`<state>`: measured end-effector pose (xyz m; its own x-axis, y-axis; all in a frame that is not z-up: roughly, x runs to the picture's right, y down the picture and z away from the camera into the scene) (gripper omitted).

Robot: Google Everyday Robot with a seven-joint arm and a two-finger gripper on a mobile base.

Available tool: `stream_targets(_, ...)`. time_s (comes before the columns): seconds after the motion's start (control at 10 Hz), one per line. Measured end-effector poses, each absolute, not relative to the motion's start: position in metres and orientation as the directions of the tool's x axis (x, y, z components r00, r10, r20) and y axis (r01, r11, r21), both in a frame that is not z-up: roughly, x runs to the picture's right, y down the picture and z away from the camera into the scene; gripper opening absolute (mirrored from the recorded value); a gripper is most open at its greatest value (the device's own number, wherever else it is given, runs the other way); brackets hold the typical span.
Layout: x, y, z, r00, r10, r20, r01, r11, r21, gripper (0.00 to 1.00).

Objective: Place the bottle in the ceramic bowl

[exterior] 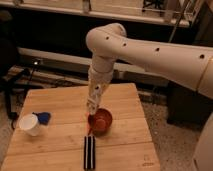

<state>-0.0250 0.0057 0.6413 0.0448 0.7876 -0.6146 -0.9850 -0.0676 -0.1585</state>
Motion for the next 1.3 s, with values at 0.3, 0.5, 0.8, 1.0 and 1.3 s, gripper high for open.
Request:
stream_targets(0.3,-0.003,0.024,0.667,0.006,0.748,-0.664,-0.989,-0.093,-0.113,0.0)
stream_targets(0.5,-0.005,0.036,0.673,0.012,0.734,-0.679,-0.987,-0.101,-0.126,0.0)
stream_targets(0.8,-0.01,0.055,0.683,0.026,0.749,-0.662,-0.991,-0.07,-0.117,0.0)
stream_targets(1.0,-0.009,0.063,0.69,0.0,0.776,-0.63,-0.994,-0.067,-0.082,0.13)
stream_targets(1.3,-0.02,0.073,0.691,0.001,0.791,-0.612,-0.993,-0.07,-0.092,0.43)
